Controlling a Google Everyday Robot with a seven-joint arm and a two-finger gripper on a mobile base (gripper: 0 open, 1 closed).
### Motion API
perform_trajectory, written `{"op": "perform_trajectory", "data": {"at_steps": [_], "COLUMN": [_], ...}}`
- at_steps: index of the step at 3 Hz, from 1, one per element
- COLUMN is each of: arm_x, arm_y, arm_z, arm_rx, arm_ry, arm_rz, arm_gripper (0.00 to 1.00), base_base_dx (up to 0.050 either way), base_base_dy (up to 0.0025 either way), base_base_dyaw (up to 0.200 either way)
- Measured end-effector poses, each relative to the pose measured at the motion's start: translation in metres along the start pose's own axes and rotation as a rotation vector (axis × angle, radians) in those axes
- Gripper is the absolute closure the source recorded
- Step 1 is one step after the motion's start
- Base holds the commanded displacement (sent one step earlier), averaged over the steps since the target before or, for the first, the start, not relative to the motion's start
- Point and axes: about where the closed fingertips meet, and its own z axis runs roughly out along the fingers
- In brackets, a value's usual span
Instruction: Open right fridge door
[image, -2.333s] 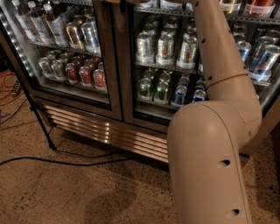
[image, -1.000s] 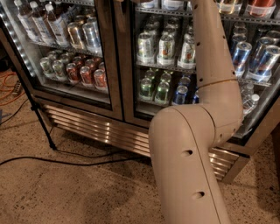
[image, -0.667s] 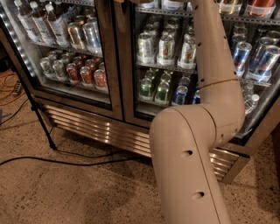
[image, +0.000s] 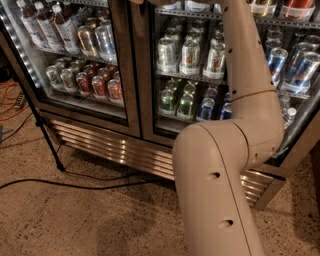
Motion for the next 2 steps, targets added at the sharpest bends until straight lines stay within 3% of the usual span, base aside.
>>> {"op": "perform_trajectory", "data": {"at_steps": [1,2], "arm_x": [0.0034,0.0058], "arm_y": [-0.0016,-0.0029], "arm_z": [0.0005,-0.0035], "arm_rx": [0.001,0.004], "arm_ry": [0.0,-0.001], "arm_rz": [0.0,0.0], "arm_gripper": [1.0,1.0], "base_base_dx": [0.0,-0.05], "base_base_dy": [0.0,0.00002], "base_base_dyaw": [0.0,0.0]}}
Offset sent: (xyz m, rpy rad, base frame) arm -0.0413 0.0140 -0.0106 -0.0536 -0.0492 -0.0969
